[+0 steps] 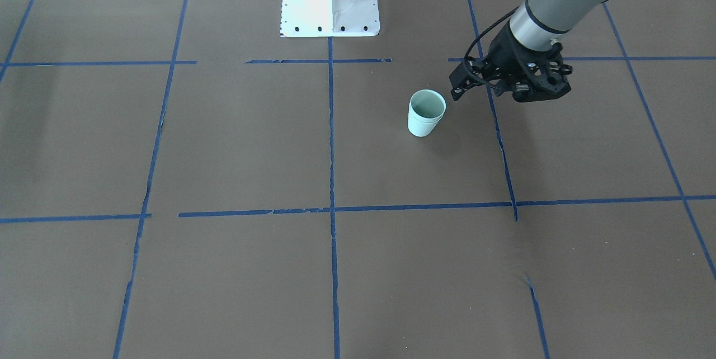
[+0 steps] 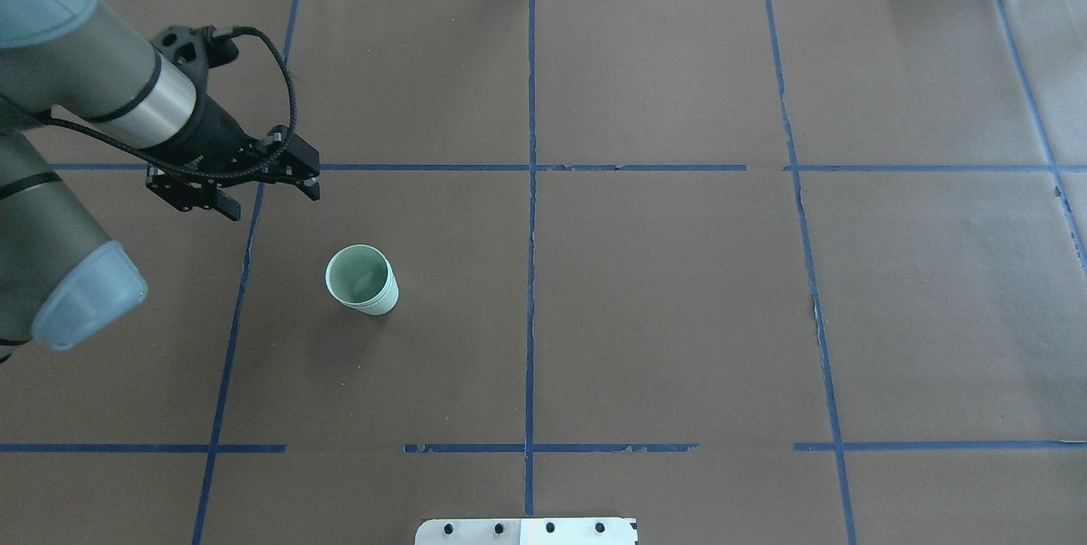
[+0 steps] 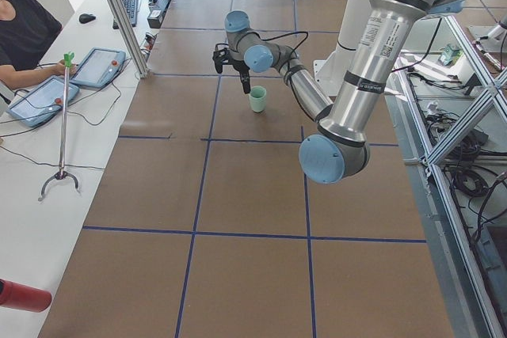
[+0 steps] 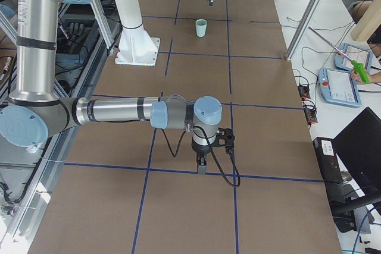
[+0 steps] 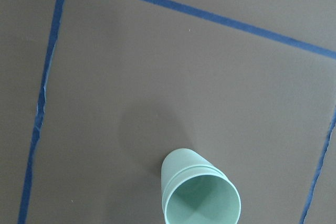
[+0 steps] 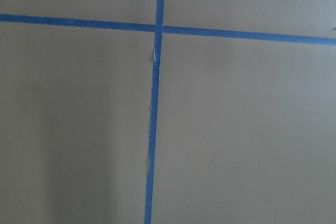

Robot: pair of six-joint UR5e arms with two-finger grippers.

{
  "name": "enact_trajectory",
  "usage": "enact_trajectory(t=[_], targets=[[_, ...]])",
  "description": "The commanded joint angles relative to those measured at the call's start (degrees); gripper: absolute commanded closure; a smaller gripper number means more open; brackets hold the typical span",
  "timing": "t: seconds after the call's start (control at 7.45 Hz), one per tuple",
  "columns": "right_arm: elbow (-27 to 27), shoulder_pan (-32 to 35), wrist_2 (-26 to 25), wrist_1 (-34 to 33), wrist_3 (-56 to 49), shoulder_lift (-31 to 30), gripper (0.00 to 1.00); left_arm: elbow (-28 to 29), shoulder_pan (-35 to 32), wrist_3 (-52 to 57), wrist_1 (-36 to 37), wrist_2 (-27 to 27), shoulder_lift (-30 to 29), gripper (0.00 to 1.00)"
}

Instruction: Stack cups

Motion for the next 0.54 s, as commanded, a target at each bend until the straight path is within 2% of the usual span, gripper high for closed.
enact_trajectory(t=[0.0, 0.27, 0.4], targets=[[-0.03, 0.0, 0.0, 0.01, 0.0, 0.0, 0.0, 0.79, -6.59, 22.11, 0.64, 0.04, 4.98, 0.0], [-0.03, 0.0, 0.0, 0.0, 0.0, 0.0, 0.0, 7.1, -16.67, 39.37, 0.55, 0.04, 7.19, 0.0], [-0.03, 0.0, 0.0, -0.08, 0.0, 0.0, 0.0, 9.56, -21.59, 48.59, 0.2, -0.14, 10.25, 0.0]])
